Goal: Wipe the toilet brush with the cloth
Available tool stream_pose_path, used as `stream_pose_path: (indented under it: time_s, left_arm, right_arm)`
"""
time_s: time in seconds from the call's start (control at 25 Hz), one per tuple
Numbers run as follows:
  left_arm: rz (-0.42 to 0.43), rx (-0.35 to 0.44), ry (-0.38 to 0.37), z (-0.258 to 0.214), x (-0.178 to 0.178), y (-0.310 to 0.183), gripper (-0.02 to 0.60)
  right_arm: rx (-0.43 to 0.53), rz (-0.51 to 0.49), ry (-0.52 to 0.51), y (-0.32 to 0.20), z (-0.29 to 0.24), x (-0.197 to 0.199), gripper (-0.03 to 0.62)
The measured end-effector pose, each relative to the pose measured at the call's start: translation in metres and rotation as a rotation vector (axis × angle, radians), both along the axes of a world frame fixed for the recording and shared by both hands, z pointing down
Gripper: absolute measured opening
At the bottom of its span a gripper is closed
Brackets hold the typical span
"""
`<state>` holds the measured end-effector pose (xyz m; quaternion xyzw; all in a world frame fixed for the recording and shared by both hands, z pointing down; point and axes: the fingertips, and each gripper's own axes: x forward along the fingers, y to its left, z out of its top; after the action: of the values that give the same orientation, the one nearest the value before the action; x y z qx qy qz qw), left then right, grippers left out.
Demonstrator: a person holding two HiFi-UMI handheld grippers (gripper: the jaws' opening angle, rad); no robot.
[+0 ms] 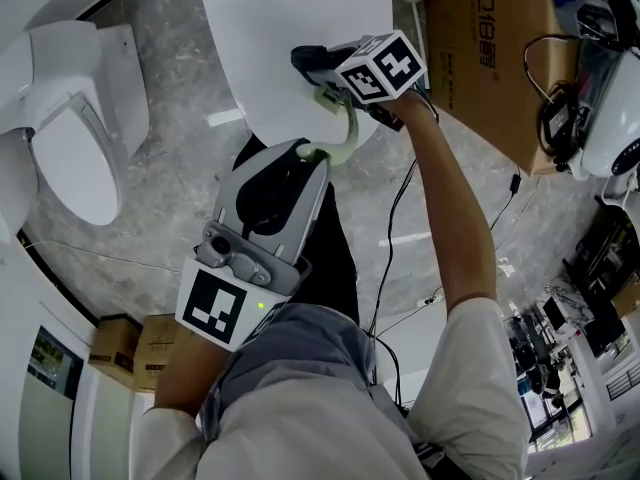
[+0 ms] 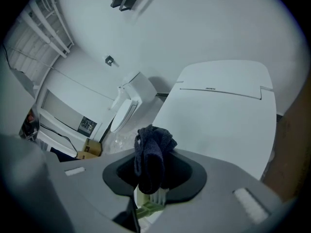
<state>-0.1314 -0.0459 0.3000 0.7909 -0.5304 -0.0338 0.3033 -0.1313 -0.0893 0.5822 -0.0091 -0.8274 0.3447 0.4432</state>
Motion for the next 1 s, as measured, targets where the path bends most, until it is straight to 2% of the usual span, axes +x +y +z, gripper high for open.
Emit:
stream_pose_path:
  time_s: [0.52, 0.72, 1.0]
  left_arm:
    - [-0.01, -0.001, 0.002, 0.001, -0.001, -0.001, 0.0]
    - [-0.032, 0.022, 0.0, -0.001, -0.002, -0.002, 0.0]
    - [0.005, -0.043, 0.008, 0.007, 0.001, 0.005, 0.0]
  right_arm:
    - [-0.046, -0.058, 0.044, -0.004, 0.015, -0.006, 0.101]
    - [-0.063, -0.074, 0.076, -0.004, 0.024, -0.006, 0.101]
    - [-0.101, -0.088, 0.111, -0.006, 0.03, -0.007, 0.101]
